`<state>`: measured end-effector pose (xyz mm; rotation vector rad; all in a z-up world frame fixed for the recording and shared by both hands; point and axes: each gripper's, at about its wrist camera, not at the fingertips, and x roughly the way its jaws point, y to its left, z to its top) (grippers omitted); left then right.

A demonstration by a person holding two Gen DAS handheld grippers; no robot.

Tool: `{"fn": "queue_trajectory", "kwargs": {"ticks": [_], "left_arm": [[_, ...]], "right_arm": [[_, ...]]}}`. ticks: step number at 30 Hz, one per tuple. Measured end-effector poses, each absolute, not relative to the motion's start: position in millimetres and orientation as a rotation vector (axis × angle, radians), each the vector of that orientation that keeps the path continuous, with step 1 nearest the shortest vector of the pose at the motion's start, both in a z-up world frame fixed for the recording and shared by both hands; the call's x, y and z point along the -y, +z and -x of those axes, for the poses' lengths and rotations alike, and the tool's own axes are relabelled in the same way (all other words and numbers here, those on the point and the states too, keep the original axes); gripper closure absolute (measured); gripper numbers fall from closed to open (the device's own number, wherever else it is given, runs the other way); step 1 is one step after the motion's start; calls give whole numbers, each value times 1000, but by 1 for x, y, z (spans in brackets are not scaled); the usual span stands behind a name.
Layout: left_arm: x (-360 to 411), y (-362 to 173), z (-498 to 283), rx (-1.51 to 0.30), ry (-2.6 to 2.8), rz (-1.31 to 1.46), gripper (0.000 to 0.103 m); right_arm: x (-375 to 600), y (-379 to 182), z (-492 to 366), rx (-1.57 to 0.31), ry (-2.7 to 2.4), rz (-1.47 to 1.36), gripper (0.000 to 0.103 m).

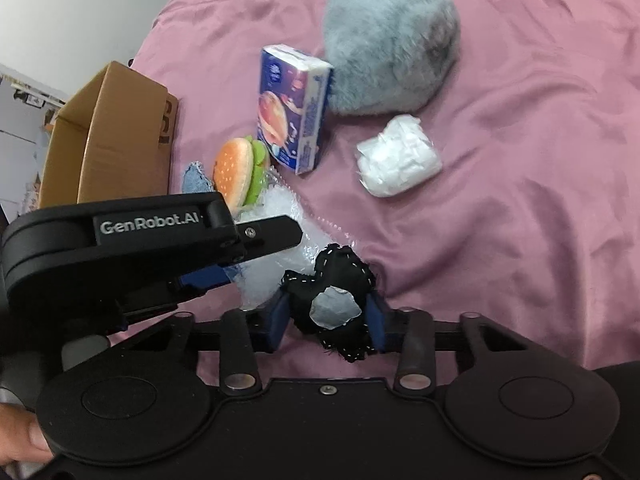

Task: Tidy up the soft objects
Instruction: 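Carry both held items into the cardboard box and open both tools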

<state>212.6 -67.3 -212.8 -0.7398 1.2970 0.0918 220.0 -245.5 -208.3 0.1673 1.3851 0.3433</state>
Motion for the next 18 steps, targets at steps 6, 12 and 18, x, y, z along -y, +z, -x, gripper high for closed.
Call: {"fn": "queue_trajectory", "kwargs": {"ticks": [6,12,18], "left_arm": [[65,-191,-208,-1276,82,723,71],[60,-165,-203,-1242,63,697,71],[44,-138,-198,-1192,51,678,71]], "right_arm": [[244,-184,-209,-1306,329,-132,70],[244,-155,-203,-1225,342,-128,70],[243,-129,-205,-1153,339,-154,70]]}}
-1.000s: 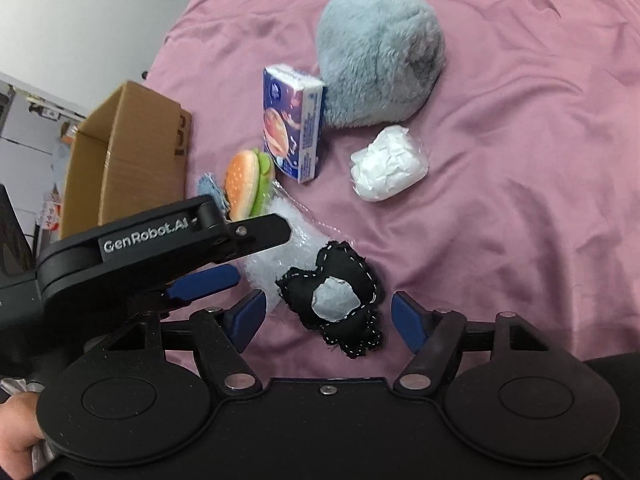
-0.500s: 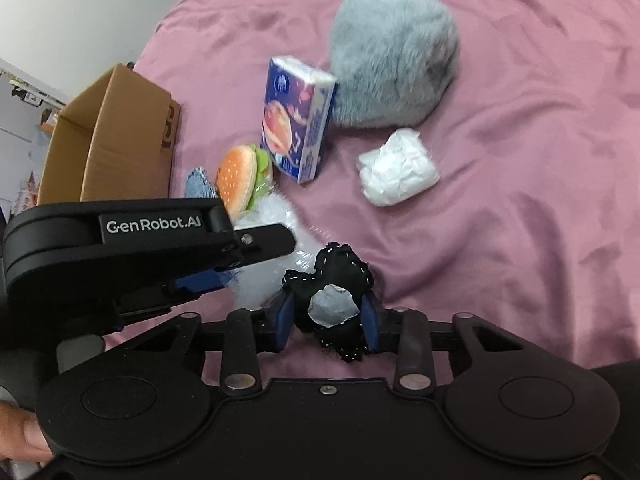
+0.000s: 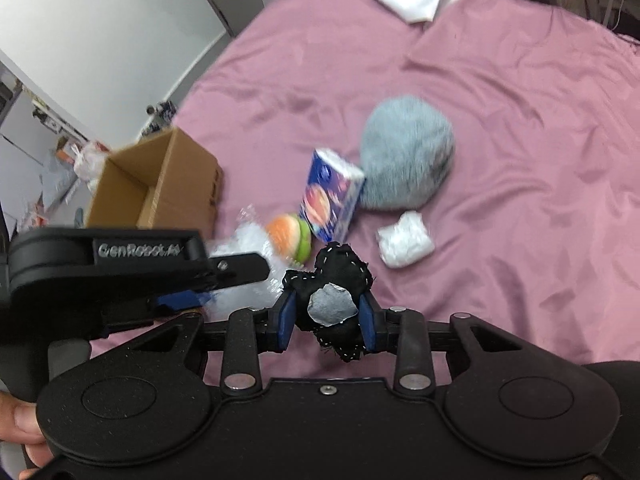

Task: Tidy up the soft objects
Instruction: 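Carry both held items into the cardboard box and open both tools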

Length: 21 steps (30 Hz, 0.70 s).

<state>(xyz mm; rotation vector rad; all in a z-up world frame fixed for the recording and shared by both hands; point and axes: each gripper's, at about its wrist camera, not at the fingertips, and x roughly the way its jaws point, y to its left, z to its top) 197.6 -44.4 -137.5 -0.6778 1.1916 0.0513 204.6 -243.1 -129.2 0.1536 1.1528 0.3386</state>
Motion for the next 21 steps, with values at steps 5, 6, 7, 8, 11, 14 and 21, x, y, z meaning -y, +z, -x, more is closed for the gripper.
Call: {"fn": "queue_trajectory", "kwargs": {"ticks": [5,6,7,8,11,14,21], "left_arm": [[30,-121,-200,-1155,56,657,71],[27,-118,-201,-1150,56,648,71],[25,-116,-202,-1145,59,644,71],[22,-113,-203,-1141,63,651,71],[12,-109,-205,-1127,62,681,71],[1,-106,-208,-1123,80,701,71],[-37,-100,-210,-1089,130,721,71]], "right_arm": [[238,-110,-209,-1101,340,-174,70],[236,-108,-210,-1094,342,-178,70],[234,-105,-210,-1089,344,-181,70],[232,-103,-211,-1085,347,-181,70],[224,-97,-213,-1065,359,-176,70],[216,-89,-216,-1045,382,-180,70],[184,-87,-226,-1036,461,-179,70]]}}
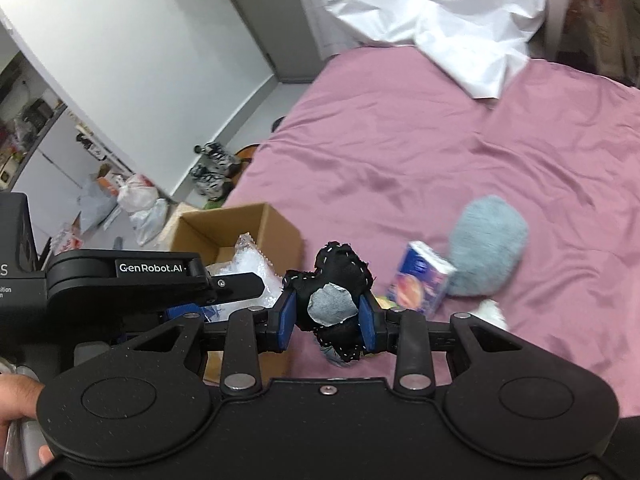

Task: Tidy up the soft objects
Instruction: 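Carry both held items into the cardboard box and open both tools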

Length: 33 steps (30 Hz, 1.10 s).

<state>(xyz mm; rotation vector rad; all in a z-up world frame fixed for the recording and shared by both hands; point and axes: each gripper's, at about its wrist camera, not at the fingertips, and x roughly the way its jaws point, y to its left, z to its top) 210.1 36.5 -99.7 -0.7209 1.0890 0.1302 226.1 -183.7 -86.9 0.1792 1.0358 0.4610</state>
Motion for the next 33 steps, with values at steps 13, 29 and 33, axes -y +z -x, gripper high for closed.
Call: {"fn": "queue_trajectory", "kwargs": {"ticks": [13,29,33], "left_arm": [[-95,-104,-222,-1068,254,739,71],[-129,-105,-234,-1058,342,706,66],[-131,-100,-231,-1051,339,700,51]], "right_arm": [[138,-92,-247,-1064,512,-192,70],[94,-83,-267,-1063,562,-179,70],[85,-84,-271,-1062,569,-179,70]]}}
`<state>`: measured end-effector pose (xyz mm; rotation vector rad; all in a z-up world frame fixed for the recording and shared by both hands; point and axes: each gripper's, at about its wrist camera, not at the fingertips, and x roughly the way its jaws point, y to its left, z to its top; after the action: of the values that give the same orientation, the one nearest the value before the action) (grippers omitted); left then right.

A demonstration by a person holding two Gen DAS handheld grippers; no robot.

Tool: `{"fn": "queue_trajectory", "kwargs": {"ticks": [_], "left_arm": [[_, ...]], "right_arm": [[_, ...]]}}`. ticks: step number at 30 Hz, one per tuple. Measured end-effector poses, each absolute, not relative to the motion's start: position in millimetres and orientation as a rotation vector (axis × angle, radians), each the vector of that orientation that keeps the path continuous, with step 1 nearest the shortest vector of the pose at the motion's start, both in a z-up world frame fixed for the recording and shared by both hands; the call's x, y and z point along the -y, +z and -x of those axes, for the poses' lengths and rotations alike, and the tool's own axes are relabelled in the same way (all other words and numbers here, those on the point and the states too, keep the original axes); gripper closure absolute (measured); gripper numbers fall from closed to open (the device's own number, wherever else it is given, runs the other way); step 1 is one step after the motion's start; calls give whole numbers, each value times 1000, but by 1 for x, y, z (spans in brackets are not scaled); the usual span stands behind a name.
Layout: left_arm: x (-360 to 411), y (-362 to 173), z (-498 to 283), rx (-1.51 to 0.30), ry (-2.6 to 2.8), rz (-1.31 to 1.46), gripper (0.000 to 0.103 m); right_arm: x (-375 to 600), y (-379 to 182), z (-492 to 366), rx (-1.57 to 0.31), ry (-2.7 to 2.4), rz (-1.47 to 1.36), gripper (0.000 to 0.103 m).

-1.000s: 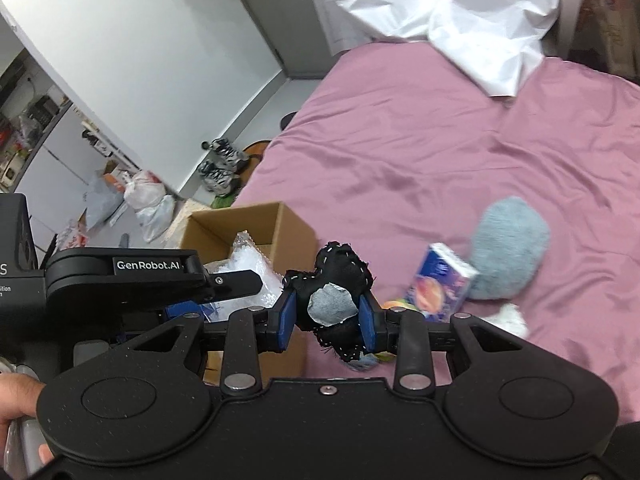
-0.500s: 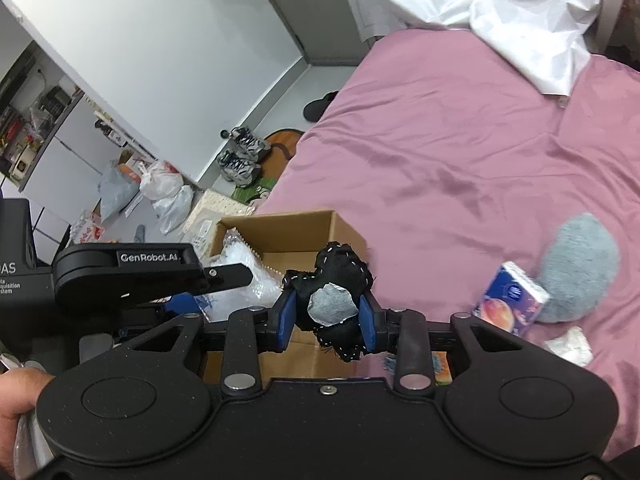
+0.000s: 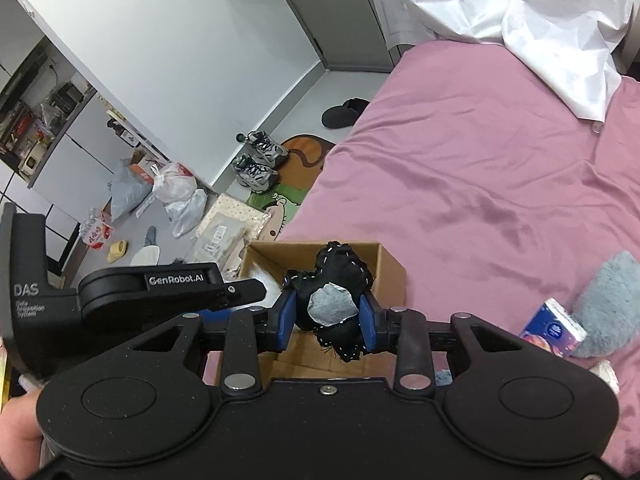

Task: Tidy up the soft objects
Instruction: 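Carry both held items into the cardboard box and open both tools, then withdraw both tools from the box back toward the remaining plush items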

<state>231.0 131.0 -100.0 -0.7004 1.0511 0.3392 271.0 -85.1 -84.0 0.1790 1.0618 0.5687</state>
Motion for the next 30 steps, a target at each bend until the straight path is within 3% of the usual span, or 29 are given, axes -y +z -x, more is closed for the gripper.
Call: {"fn": "queue_trajectory", "kwargs": {"ticks": [5,10,13,15,18,23,30], "left_arm": [[-135,-90,-220,-1046,365,670,36],[-145,-84,-211,-1050,397,639,31],[-151,-83,-206,-1049,413,653,25],[-153,-82,-204,-1050,410,652,22],[-155,-81,-202,-1058,391,658,15],[-150,-76,-197,-1054,394,659,9],[-137,-68,-194,-1036,401,633,6]], "right_arm": [[70,-81,-275,-1045,593,-170,68],[59,-82,-279,-1047,603,-170,66],[54,-80,-277,-1018,628,-161,56],[52,-79,-277,-1011,631,-153,38],[54,-75,-274,-988,615,-144,22],[70,-69,-271,-968,597,-157,5],[96,-63,-266,-948,574,-184,0]]}}
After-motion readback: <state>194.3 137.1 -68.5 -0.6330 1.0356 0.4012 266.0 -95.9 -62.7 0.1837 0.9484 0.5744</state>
